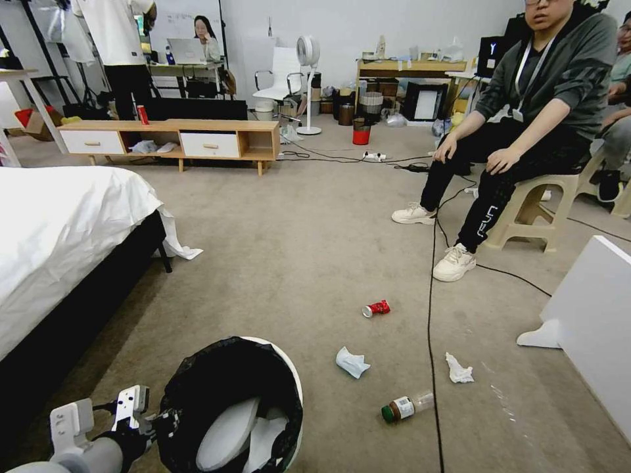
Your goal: Pick up the trash bin and place the garbage on the floor into it.
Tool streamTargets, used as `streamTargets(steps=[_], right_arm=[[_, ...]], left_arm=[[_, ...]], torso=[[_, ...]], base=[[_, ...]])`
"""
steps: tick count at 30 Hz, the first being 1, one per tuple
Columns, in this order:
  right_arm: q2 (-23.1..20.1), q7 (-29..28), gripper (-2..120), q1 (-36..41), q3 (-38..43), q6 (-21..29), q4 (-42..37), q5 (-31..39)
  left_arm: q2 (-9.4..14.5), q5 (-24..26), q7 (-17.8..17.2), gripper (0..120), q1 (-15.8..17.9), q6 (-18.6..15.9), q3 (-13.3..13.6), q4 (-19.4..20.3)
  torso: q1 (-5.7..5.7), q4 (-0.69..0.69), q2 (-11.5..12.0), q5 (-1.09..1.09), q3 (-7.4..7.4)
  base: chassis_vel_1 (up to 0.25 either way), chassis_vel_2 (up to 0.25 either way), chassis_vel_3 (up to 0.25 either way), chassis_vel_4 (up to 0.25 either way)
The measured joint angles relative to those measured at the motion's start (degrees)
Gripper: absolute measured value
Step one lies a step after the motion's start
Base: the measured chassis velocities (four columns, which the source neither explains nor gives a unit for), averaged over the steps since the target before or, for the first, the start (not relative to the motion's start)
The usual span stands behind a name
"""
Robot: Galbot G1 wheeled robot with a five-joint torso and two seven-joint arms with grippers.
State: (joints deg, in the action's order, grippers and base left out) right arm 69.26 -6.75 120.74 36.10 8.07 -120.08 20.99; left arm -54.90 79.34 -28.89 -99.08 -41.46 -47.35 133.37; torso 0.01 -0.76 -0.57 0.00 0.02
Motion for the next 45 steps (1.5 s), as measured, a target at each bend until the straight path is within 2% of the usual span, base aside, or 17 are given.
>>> streamTargets(steps=[21,28,37,45], right_arm=[[-1.30,-0.75,100,-5.80,-2.46,2.23,8.08,1.34],[-2.10,0.38,100,-9.09,-4.10,2.73,11.13,1.42],[-5.45,0.24,100,-15.25,-7.90,5.37,14.69,5.01],[-6.14,-0.19,100,-18.03,-10.37,5.72,17.61,5.63]], left_arm=[[-0.14,-0.12,-0.20,1,-0.07,0.00,-0.47,0.23],[-1.32,-0.71,-0.74,1,-0.89,-0.02,-0.44,1.05],[-2.95,-1.90,-1.28,1,-1.43,-0.11,-0.58,2.18],[-3.56,-2.23,-1.36,1,-1.80,-0.16,-0.80,2.72]], torso=[[0.00,0.00,0.00,0.00,0.00],[0.00,0.00,0.00,0.01,0.00],[0.00,0.00,0.00,0.01,0.00],[0.00,-0.01,0.00,0.00,0.00]], base=[[0.000,0.000,0.000,0.000],[0.000,0.000,0.000,0.000],[0.000,0.000,0.000,0.000],[0.000,0.000,0.000,0.000]])
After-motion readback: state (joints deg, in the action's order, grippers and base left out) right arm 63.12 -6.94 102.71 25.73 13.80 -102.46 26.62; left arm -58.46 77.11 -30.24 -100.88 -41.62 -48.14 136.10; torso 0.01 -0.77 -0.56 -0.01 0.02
